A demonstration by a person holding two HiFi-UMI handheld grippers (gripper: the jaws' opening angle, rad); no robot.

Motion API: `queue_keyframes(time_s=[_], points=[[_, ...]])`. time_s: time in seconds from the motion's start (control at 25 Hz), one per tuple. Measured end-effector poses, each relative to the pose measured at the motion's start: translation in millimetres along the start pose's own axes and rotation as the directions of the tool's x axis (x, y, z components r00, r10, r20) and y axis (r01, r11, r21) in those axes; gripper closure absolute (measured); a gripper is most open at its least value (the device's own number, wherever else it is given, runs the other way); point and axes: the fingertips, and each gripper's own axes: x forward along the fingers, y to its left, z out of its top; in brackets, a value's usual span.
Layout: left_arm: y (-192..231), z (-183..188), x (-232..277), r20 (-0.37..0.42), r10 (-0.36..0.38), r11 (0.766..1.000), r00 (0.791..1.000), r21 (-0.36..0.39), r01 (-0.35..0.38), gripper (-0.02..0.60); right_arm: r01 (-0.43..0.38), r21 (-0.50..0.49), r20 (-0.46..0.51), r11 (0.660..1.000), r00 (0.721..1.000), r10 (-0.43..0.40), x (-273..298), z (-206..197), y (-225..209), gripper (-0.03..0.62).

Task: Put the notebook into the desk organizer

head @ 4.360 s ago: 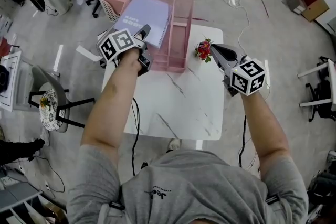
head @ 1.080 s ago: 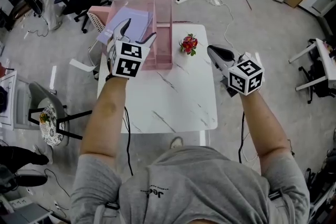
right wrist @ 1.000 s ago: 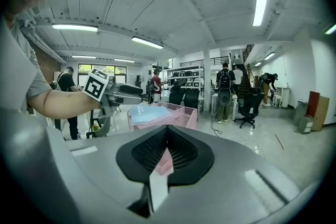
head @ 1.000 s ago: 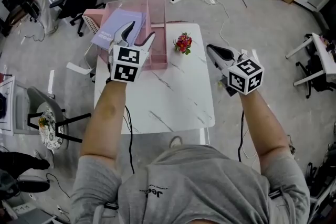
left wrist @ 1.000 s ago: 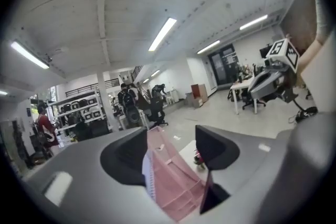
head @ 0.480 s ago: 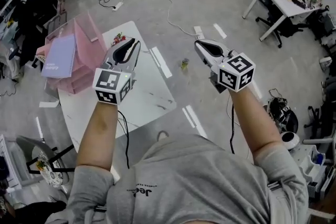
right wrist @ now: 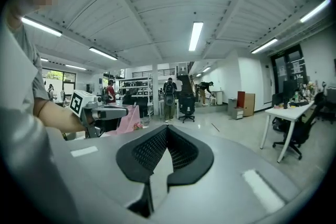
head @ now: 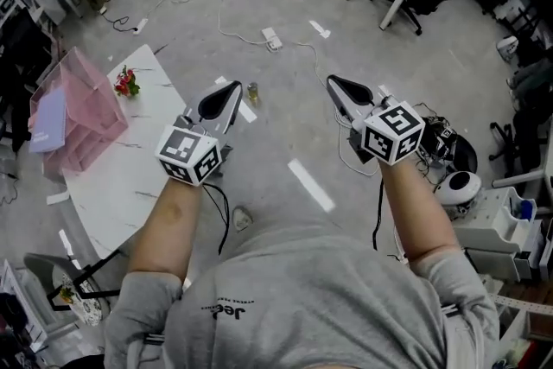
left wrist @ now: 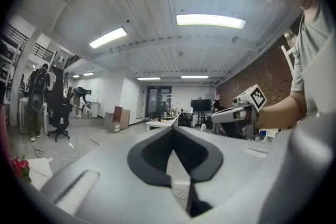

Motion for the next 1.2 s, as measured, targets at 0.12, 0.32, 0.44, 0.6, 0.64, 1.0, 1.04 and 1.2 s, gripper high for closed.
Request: queue_keyframes(time_s=[0.12, 0.32, 0.44, 0.6, 0.64, 1.0, 1.04, 1.2], points=[[-44, -8, 15, -0.008, -0.047, 0.999, 0.999, -0.023, 0.047, 0.523, 0.064, 0.021, -0.004, 0.998, 0.998, -0.064, -52, -18, -20, 0.592], [-79, -10, 26, -0.004, -0.095, 0.995, 0.995, -0.041, 0.095, 0.523, 0.162, 0.052, -0.015, 0.985, 0.987, -0.162, -108, -39, -39, 0.594], [-87, -12, 31, -0.005, -0.129, 0.991, 0.992, -0.037, 0.129, 0.523, 0.202, 0.054, -0.009, 0.978, 0.979, -0.202, -120, -41, -43, 0.594], [-93, -14, 34, -0.014, -0.172, 0.984, 0.985, -0.046, 0.171, 0.523, 0.227, 0.061, 0.006, 0.972, 0.974, -0.227, -129, -37, -40, 0.594], [-93, -11, 34, -0.010, -0.172, 0.984, 0.985, -0.044, 0.172, 0.523, 0.226, 0.059, 0.007, 0.972, 0.974, -0.227, -129, -36, -40, 0.594], [-76, -11, 20, -0.019, -0.145, 0.989, 0.989, -0.044, 0.144, 0.523, 0.191, 0.064, 0.007, 0.979, 0.981, -0.192, -104, -34, -33, 0.594], [-74, -12, 19, -0.019, -0.141, 0.989, 0.990, -0.045, 0.140, 0.523, 0.185, 0.063, 0.006, 0.981, 0.983, -0.186, -101, -34, -32, 0.594], [-72, -12, 19, -0.020, -0.142, 0.989, 0.990, -0.040, 0.141, 0.523, 0.173, 0.061, 0.003, 0.983, 0.985, -0.174, -95, -34, -32, 0.594]])
